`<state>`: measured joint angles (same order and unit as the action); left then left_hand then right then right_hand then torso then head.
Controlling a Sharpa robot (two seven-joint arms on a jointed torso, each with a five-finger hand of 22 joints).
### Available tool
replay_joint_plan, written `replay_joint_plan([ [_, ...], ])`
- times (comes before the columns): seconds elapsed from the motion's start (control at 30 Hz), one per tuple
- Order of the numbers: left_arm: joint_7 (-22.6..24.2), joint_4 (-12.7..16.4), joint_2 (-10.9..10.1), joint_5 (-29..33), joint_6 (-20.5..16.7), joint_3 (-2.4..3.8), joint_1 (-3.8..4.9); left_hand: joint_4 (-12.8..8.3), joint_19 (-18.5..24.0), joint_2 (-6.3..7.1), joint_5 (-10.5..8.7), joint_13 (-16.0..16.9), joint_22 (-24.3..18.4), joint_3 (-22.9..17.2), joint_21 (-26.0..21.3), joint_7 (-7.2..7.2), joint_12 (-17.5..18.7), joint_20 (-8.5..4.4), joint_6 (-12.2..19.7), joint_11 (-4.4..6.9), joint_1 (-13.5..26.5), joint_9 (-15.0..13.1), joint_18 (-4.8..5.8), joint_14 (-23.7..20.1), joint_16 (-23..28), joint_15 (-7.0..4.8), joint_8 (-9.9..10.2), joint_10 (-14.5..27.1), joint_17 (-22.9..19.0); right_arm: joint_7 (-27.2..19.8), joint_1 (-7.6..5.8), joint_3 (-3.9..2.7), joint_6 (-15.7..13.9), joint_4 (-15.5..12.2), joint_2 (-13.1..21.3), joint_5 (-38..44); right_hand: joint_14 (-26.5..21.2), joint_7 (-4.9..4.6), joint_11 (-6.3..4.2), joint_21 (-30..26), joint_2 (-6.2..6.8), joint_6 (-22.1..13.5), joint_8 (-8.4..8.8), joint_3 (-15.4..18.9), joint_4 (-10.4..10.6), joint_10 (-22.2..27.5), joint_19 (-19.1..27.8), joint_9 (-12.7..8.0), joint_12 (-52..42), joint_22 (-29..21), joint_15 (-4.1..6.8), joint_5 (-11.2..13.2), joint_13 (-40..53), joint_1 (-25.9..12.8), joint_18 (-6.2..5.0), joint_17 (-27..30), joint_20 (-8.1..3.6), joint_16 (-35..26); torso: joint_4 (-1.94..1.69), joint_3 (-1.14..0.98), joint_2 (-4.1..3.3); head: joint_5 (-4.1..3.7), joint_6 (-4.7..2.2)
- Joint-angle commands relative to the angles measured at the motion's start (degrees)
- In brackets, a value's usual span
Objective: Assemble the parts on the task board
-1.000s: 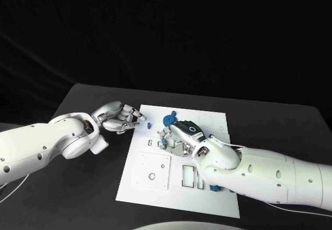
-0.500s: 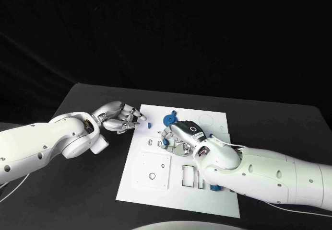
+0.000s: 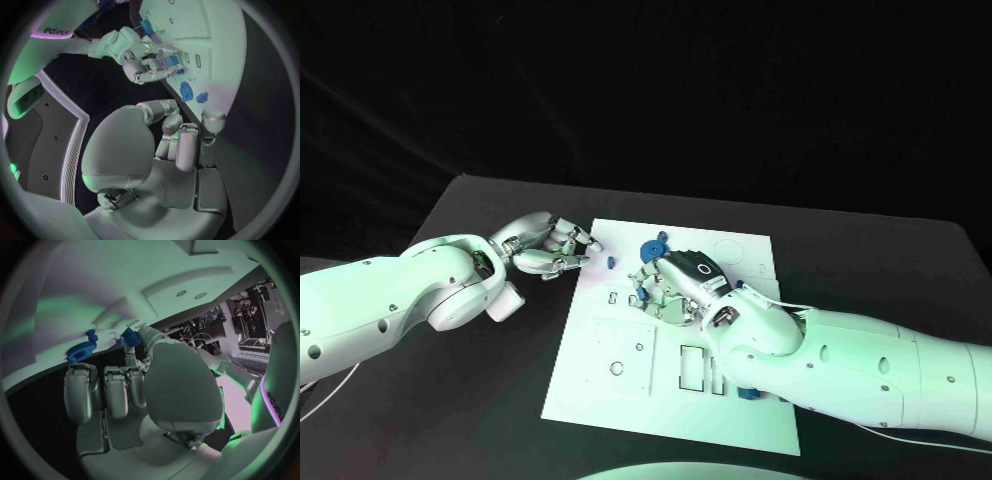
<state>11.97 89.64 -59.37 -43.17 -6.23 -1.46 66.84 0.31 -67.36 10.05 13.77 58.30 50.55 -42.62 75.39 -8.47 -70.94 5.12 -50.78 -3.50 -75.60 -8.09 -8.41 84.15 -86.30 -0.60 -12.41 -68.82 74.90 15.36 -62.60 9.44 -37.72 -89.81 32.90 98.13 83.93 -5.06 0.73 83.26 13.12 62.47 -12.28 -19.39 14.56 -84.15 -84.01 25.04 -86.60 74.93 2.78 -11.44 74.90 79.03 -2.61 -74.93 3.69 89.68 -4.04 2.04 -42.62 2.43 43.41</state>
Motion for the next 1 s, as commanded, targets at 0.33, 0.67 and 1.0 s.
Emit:
replay_joint_plan([
  [0.33, -0.03, -0.19, 0.12, -0.11, 0.93, 0.04, 0.06, 0.19, 0.15, 0.36, -0.1, -0.02, -0.02, -0.11, 0.24, -0.22, 0.34, 0.12, -0.33, -0.08, 0.15, -0.08, 0.87, 2.49, -0.26, 0.34, 0.28, 0.08, 5.82, -3.12, 0.05, 0.0, -3.01, -0.16, 0.28, -4.61, 5.93, -0.25, -0.01, -2.1, 0.4, -0.76, 0.17, -1.35, 0.41, 0.59, -1.15, -0.16, 11.23, 9.79, 0.07, 0.03, 4.92, 0.71, 0.42, -14.43, -0.25, 0.13, -0.01, 0.04, 0.04, 0.15, 0.0],
  [0.67, -0.21, -0.32, 0.17, -0.12, 1.1, 0.04, 0.06, 0.16, 0.08, 0.32, -0.11, -0.02, 0.13, -0.11, 0.3, -0.22, 0.31, 0.18, -0.4, -0.09, 0.14, -0.1, 0.89, 2.49, -0.27, 0.37, 0.32, 0.02, 5.82, -5.17, 0.05, 0.0, -3.9, 0.04, 0.35, -9.32, 5.89, -0.22, -0.15, -2.83, 0.9, -0.87, 0.23, -3.0, 0.57, 4.01, -0.93, -0.15, 23.75, 9.58, 0.2, 0.32, -3.77, 1.15, 0.29, -14.25, -0.35, 0.06, 0.03, 0.04, 0.01, 0.26, -0.08],
  [1.0, -0.34, -0.37, 0.16, -0.46, 1.25, 0.04, 0.06, 0.16, 0.08, 0.32, -0.11, -0.02, 0.13, -0.11, 0.3, -0.22, 0.31, 0.18, -0.4, -0.09, 0.14, -0.1, 0.89, 2.49, -0.27, 0.37, 0.32, 0.02, 5.82, -5.89, 0.04, 0.01, -3.83, 0.24, 0.44, -10.73, 5.76, -0.19, -0.26, -3.98, 1.73, -0.94, 0.16, -5.0, 0.61, 8.3, -0.53, 0.12, 43.98, 9.21, 0.31, 0.37, -18.03, 0.82, 0.08, -13.66, -0.48, -0.15, 0.01, 0.03, -0.01, 0.28, -0.07],
])
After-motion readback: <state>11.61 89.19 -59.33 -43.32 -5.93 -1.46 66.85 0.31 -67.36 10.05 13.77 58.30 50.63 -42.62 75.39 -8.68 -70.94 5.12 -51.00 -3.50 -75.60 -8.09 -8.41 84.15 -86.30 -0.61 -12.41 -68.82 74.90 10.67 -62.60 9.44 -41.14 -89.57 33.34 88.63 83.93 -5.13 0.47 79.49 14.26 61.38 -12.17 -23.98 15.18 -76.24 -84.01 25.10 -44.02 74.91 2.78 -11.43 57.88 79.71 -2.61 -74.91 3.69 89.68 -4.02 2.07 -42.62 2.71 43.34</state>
